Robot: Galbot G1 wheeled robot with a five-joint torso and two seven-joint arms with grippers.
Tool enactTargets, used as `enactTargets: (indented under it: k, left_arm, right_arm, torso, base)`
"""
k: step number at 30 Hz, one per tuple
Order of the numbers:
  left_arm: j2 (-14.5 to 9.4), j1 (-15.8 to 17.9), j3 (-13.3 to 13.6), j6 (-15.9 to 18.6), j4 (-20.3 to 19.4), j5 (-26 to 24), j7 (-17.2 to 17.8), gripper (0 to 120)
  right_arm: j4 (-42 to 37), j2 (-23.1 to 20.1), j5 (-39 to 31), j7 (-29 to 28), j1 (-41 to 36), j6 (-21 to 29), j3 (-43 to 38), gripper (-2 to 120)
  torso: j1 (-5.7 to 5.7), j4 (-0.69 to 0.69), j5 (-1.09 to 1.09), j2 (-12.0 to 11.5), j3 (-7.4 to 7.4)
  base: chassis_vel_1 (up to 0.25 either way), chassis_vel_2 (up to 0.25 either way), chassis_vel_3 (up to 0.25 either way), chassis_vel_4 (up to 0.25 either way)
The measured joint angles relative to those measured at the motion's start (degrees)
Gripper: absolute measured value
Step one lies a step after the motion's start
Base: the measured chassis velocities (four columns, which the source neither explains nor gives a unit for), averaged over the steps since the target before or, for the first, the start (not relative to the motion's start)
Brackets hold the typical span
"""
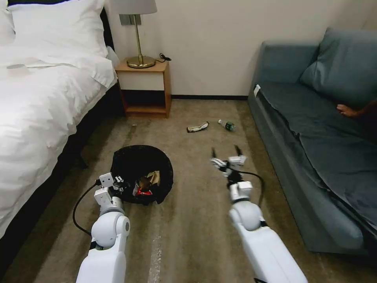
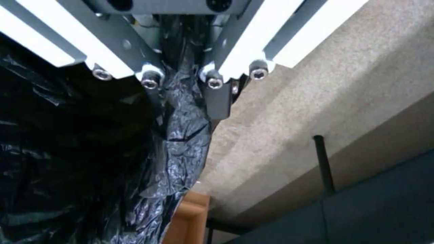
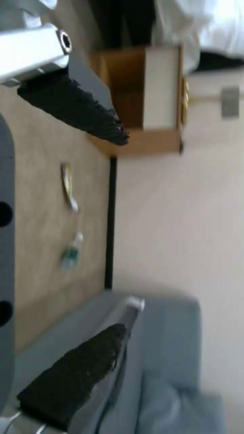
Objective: Pick up the trash bin, then pick up the garbage on the floor and place it into the trash bin.
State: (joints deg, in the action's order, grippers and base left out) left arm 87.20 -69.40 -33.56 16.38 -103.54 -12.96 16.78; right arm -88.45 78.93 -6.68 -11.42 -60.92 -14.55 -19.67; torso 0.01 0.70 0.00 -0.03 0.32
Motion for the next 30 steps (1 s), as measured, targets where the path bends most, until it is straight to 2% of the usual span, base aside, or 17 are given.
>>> enactTargets:
  k: [4, 10, 16, 20, 30]
  left_arm:
    - [-0.3, -0.3, 0.1, 0.0, -0.3, 0.0, -0.4, 3]
    - [-0.6, -0.6, -0.1, 0.0, -0.7, 0.0, -0.6, 3]
    - [-0.9, -1.0, -0.3, 0.0, -0.9, -0.1, -0.6, 3]
    - [-0.9, -1.1, -0.4, 0.0, -1.3, -0.1, -0.6, 3]
    - [-0.4, -1.6, -0.1, 0.0, -1.5, 0.2, -0.5, 3]
  right_arm:
    - [0.8, 0.5, 1.5, 1.2, -1.4, -4.3, -3.8, 98]
    - [1.6, 1.3, 3.7, 2.0, -2.3, -7.0, -5.7, 93]
    - [2.3, 2.1, 4.0, 3.1, -2.7, -8.6, -7.1, 95]
    - [3.0, 2.4, 4.0, 3.5, -2.8, -9.6, -7.8, 100]
    - [2.7, 2.6, 4.0, 4.3, -3.3, -9.3, -8.0, 100]
  torso:
    - [0.00, -0.01, 0.00, 0.0, 0.00]
    - [0.00, -0.01, 0.01, 0.0, 0.00]
    - [0.00, -0.02, 0.00, 0.0, 0.00]
    - [0.00, -0.02, 0.00, 0.0, 0.00]
    - [0.00, -0.02, -0.01, 0.0, 0.00]
  base:
    - [0.000, 0.000, 0.000, 0.000]
    - [0.000, 0.000, 0.000, 0.000]
    - [0.000, 0.000, 0.000, 0.000]
    - [0.000, 0.000, 0.000, 0.000]
    - [0.000, 0.000, 0.000, 0.000]
